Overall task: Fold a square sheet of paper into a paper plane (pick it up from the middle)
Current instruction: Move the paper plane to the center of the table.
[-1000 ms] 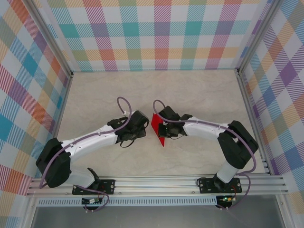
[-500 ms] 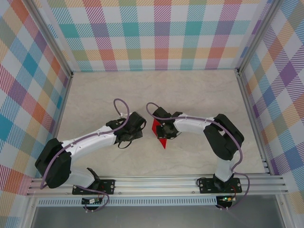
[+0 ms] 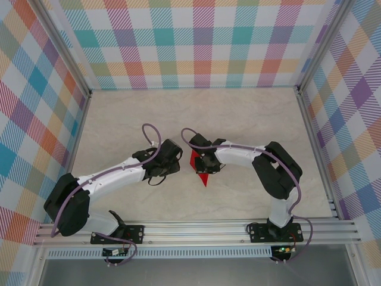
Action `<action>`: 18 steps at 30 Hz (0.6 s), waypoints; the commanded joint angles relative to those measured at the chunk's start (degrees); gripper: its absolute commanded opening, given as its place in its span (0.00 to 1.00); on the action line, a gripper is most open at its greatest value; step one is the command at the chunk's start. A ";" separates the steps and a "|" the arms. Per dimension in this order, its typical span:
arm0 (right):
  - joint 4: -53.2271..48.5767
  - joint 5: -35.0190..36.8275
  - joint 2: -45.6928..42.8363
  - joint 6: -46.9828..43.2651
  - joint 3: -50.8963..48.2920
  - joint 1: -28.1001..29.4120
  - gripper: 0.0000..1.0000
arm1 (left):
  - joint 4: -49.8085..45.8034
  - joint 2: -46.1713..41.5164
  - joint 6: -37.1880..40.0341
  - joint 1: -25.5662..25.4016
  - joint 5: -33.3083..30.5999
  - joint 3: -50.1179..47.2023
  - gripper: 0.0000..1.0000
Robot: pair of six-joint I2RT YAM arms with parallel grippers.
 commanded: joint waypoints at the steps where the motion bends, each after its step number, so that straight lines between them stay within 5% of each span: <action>1: 1.34 0.66 0.38 0.53 -2.29 1.18 0.11 | 5.64 1.57 -0.47 2.89 7.22 -0.68 0.31; 9: 6.27 -1.05 -4.35 -0.87 -5.52 1.23 0.07 | 17.19 8.90 -4.44 8.64 21.41 0.41 0.19; 18: 8.43 2.32 -6.94 -1.00 -7.36 2.44 0.06 | 19.75 10.73 -7.25 9.71 21.70 -1.23 0.13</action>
